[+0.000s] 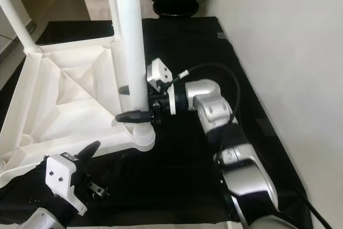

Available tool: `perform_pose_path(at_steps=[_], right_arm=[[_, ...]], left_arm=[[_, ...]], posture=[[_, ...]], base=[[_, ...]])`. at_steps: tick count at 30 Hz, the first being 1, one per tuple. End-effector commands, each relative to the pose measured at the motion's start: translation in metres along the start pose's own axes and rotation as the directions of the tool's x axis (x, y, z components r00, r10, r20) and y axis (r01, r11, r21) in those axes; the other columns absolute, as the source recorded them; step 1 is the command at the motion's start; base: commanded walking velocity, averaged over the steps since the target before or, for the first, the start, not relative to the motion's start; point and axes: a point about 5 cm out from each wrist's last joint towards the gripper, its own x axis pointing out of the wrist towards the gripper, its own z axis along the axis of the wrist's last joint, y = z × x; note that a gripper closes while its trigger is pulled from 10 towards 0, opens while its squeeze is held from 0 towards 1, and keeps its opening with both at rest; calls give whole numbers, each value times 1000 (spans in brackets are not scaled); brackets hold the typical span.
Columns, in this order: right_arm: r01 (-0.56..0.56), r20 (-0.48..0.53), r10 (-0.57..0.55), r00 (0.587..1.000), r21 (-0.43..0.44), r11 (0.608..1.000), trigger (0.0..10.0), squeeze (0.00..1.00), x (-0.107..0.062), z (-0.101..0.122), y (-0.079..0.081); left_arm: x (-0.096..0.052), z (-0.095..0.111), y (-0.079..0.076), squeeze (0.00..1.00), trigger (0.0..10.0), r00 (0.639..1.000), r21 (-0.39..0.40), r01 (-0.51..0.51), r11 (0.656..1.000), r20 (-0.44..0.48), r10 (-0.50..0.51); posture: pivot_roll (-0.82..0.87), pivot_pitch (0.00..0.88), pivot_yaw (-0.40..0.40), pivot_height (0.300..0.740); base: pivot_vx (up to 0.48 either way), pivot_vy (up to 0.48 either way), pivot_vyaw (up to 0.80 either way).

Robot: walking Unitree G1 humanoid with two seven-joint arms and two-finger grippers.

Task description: Building children table

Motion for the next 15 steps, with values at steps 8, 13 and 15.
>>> perform_pose_path(at_steps=[8, 13, 15], right_arm=[[-56, 26, 55, 998, 24, 998, 0, 0, 0, -8, 3], [-7, 48, 5, 999, 46, 999, 0, 0, -7, -14, 4], [52, 61, -56, 997, 64, 997, 0, 0, -11, -17, 5]], left_arm=[[-2, 0, -2, 0, 10000, 1000, 12, -6, 1000, -8, 6], [-1, 1, -2, 0, 10000, 1000, 10, -5, 1000, -7, 5], [-1, 1, -2, 0, 10000, 1000, 8, -5, 1000, -6, 5]], posture=[[79, 126, -20, 740], [71, 128, -20, 740], [71, 128, -20, 740]], base=[[0, 0, 0], [0, 0, 0], [0, 0, 0]])
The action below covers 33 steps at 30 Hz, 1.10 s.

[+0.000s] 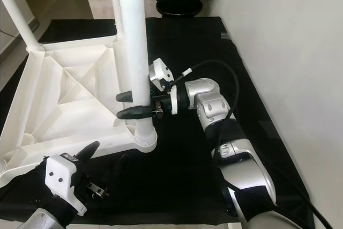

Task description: Building children table

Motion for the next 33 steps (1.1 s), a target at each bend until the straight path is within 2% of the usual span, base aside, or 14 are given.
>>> perform_pose_path(at_steps=[1, 5, 9, 10, 11, 13, 15, 23, 24, 25, 26, 27, 28, 33], right_arm=[[100, 3, -100, 995, 29, 995, 0, 0, -6, -10, 2], [337, -11, -337, 941, 87, 937, 0, 0, -2, -26, 12], [369, -14, -370, 929, 96, 924, 0, 0, -1, -28, 13], [594, -57, -592, 804, 137, 793, 0, 0, 8, -37, 20], [594, -57, -592, 804, 137, 793, 0, 0, 8, -37, 20], [802, -118, -793, 597, 115, 587, 0, 0, 17, -45, 35], [837, -126, -827, 548, 97, 539, 0, 0, 21, -47, 38], [836, -87, -832, 547, 101, 539, 0, 0, 33, -37, 33], [832, -79, -829, 553, 105, 545, 2980, 0, 35, -34, 32], [823, -56, -823, 565, 116, 556, 10000, 0, 37, -28, 31], [823, -56, -823, 565, 116, 556, 10000, 0, 37, -28, 31], [783, -21, -787, 617, 122, 610, 10000, 792, 41, -21, 29], [737, 16, -746, 666, 136, 662, 10000, 1000, 42, -14, 26], [548, 126, -563, 817, 136, 825, 10000, 1000, 37, 10, 16]], left_arm=[[-1, 1, -2, 0, 10000, 1000, -2, 1, 1000, -4, -1], [-1, 1, -1, 0, 10000, 1000, -5, 2, 1000, -1, -2], [-1, 1, -1, 0, 10000, 1000, -5, 2, 1000, -1, -2], [0, 1, 0, 0, 10000, 1000, -5, 2, 1000, 0, -2], [0, 1, 0, 0, 10000, 1000, -5, 2, 1000, 0, -2], [1, 0, 2, 0, 10000, 1000, -5, 9, 1000, 1, -9], [2, 0, 3, 0, 10000, 1000, -5, 13, 1000, 1, -13], [6, -2, 3, 0, 10000, 1000, -5, 17, 1000, 4, -17], [5, -1, 4, 0, 10000, 1000, -3, 13, 1000, 4, -13], [5, -1, 5, 0, 10000, 1000, -1, 11, 1000, 4, -11], [5, -1, 5, 0, 10000, 1000, -1, 11, 1000, 4, -11], [5, -1, 5, 0, 10000, 1000, 0, 12, 1000, 4, -12], [5, -1, 5, 0, 10000, 1000, 0, 13, 1000, 3, -13], [5, -1, 4, 0, 10000, 1000, -2, 19, 1000, 2, -19]], posture=[[55, 134, -20, 740], [41, 136, -24, 740], [41, 136, -24, 740], [30, 142, -11, 740], [30, 142, -11, 740], [9, 127, 8, 740], [9, 127, 8, 740], [24, 111, 0, 740], [35, 108, 1, 740], [34, 108, 3, 740], [34, 108, 3, 740], [34, 108, 3, 740], [37, 106, 1, 740], [40, 105, 1, 740]], base=[[0, 0, 0], [0, 0, 0], [0, 0, 0], [0, 0, 0], [0, 0, 0], [0, 0, 0], [0, 0, 0], [0, 0, 0], [0, 0, 0], [0, 0, 0], [0, 0, 0], [0, 0, 0], [0, 0, 0], [0, 0, 0]])
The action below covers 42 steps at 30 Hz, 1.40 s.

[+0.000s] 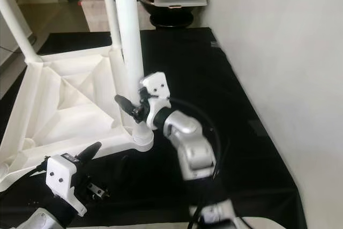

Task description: Building children table

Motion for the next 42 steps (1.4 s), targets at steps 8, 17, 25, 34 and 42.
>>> perform_pose_path(at_steps=[8, 17, 25, 34, 42], right_arm=[[-417, -102, 409, 907, -74, 906, 10000, 0, -8, 0, -15], [-527, -89, 523, 848, -37, 849, 4353, 0, -2, 3, -25], [-626, -85, 623, 777, -10, 780, 0, 0, -6, 5, -27], [-501, -105, 496, 862, -28, 865, 0, 0, -23, -11, -32], [459, -173, -487, 856, -177, 870, 0, 0, -53, -48, -14]], left_arm=[[-2, -4, -1, 0, 10000, 1000, -7, -5, 1000, -24, 5], [-4, -3, -4, 0, 10000, 1000, -8, -7, 1000, -27, 7], [-5, -4, -5, 0, 10000, 1000, -11, -5, 1000, -30, 5], [-6, -4, -6, 0, 10000, 1000, -15, -7, 1000, -28, 7], [-6, -4, -3, 0, 10000, 1000, -12, -8, 1000, -27, 7]], posture=[[59, 111, -5, 740], [72, 120, -4, 740], [62, 120, -9, 740], [43, 121, -13, 740], [19, 133, -7, 740]], base=[[0, 0, 0], [0, 0, 0], [0, 0, 0], [0, 0, 0], [0, 0, 0]])
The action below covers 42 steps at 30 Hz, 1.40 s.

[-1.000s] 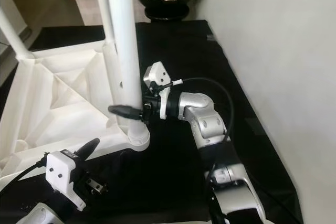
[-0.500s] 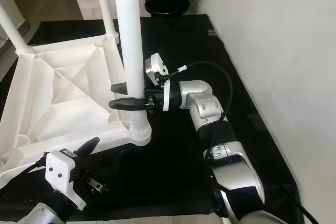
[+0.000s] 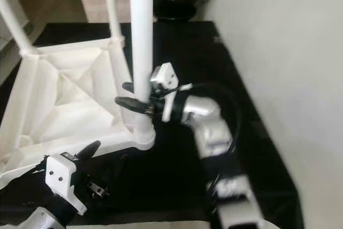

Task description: Building children table

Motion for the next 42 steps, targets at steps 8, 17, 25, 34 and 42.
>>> perform_pose_path(at_steps=[8, 17, 25, 34, 42], right_arm=[[77, -126, -77, 989, -4, 997, 0, 0, -4, -24, 4], [-64, 9, 63, 998, 38, 997, 10000, 0, 24, 20, -13], [-418, 85, 417, 905, -7, 908, 10000, 1000, 28, 51, -29], [-746, 68, 748, 660, -53, 664, 10000, 176, 23, 55, -31], [-846, 1, 846, 533, 29, 533, 10000, 0, 28, 42, -29]], left_arm=[[0, -4, 3, 0, 10000, 1000, 4, 8, 1000, -23, -8], [0, -3, 3, 0, 10000, 1000, 3, 4, 1000, -20, -4], [1, -2, 2, 0, 10000, 1000, 0, 9, 1000, -17, -9], [1, -3, 1, 0, 10000, 1000, 0, 0, 1000, -14, 0], [-1, -3, 1, 0, 10000, 1000, 4, 1, 1000, -22, -1]], posture=[[22, 117, -1, 740], [21, 121, 4, 740], [29, 119, -1, 740], [48, 111, -5, 740], [79, 108, -9, 740]], base=[[0, 0, 0], [0, 0, 0], [0, 0, 0], [0, 0, 0], [0, 0, 0]])
